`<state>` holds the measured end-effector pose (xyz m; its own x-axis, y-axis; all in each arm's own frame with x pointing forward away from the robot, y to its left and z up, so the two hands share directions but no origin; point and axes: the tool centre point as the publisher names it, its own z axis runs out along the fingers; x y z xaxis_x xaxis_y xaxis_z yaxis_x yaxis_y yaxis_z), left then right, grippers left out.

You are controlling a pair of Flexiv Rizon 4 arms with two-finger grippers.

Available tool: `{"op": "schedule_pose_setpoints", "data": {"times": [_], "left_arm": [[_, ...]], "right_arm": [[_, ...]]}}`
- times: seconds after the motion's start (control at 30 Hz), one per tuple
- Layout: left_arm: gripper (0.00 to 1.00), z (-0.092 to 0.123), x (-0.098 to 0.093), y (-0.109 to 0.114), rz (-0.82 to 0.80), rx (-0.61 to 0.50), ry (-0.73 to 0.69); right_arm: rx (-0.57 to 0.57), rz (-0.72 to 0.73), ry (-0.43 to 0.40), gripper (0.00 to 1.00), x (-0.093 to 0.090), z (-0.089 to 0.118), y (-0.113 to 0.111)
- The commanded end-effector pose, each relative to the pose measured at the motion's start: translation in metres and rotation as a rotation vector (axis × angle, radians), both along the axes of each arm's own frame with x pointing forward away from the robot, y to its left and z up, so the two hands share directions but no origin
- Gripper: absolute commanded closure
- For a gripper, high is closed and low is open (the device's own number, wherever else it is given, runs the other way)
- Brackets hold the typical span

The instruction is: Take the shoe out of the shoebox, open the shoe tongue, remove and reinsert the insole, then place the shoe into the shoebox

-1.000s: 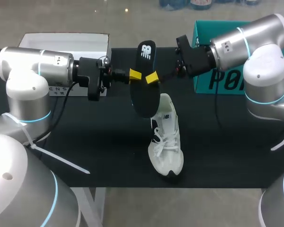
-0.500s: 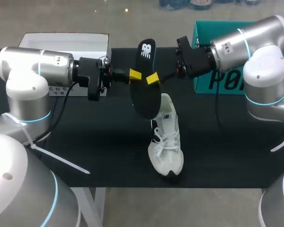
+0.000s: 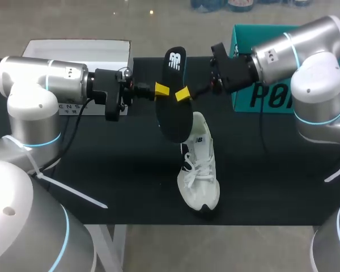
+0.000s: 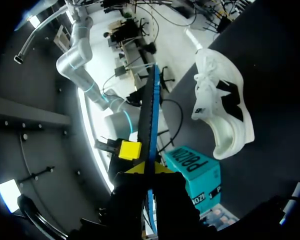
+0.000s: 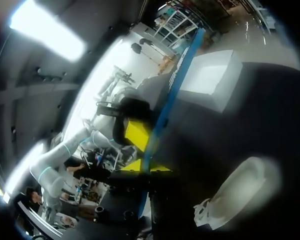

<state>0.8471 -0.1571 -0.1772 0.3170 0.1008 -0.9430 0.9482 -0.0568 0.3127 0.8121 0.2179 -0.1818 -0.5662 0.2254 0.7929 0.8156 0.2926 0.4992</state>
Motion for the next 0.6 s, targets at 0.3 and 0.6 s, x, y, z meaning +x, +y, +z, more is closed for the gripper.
{"op": "schedule_pose_setpoints", "data": {"times": [0.3, 0.6], "left_arm": [[1.00, -0.0002, 0.0002, -0.0012, 0.000, 0.001, -0.001], [0.00, 0.0045, 0.0012, -0.0022, -0.011, 0.054, -0.002]], "right_arm": [[-0.005, -0.004, -0.001, 1.00, -0.0016, 0.0011, 0.0023], [-0.005, -0.004, -0.001, 1.00, -0.0016, 0.0011, 0.0023]]}}
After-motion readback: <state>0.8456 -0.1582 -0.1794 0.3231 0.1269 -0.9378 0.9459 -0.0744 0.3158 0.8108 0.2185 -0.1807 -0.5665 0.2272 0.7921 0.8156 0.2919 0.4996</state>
